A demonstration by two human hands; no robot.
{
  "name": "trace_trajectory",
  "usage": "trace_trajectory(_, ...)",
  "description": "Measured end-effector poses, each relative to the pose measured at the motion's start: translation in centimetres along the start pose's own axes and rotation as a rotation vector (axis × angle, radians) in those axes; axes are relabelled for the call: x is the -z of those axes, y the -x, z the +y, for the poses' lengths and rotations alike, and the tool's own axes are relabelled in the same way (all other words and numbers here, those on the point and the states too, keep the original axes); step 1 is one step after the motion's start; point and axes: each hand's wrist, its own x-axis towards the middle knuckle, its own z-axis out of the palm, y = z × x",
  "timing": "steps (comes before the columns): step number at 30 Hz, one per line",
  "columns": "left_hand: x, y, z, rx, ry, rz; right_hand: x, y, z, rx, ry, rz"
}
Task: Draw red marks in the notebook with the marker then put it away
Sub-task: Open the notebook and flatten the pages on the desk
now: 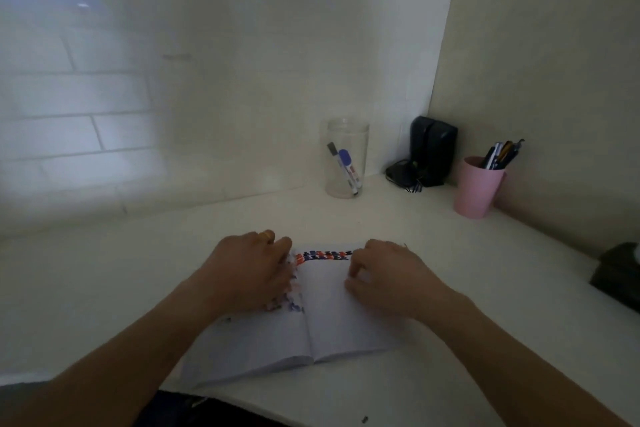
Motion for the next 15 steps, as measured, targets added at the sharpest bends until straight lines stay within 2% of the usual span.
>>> trace_trajectory(3,-0.1,-2.5,-1.0,-0.020,0.012,0.000,1.7,-1.6,1.2,0.052,0.013,0.008)
trace_trajectory(9,-1.5,-7.8,-2.5,-0.024,0.173,0.002,1.4,-3.3,4.7,-0.018,0.027,0.294)
trace_trajectory(15,-3.0,-8.9,-3.0,-0.099,0.410,-0.014,1.3,-2.4,6.7,-0.111,0.046,0.238)
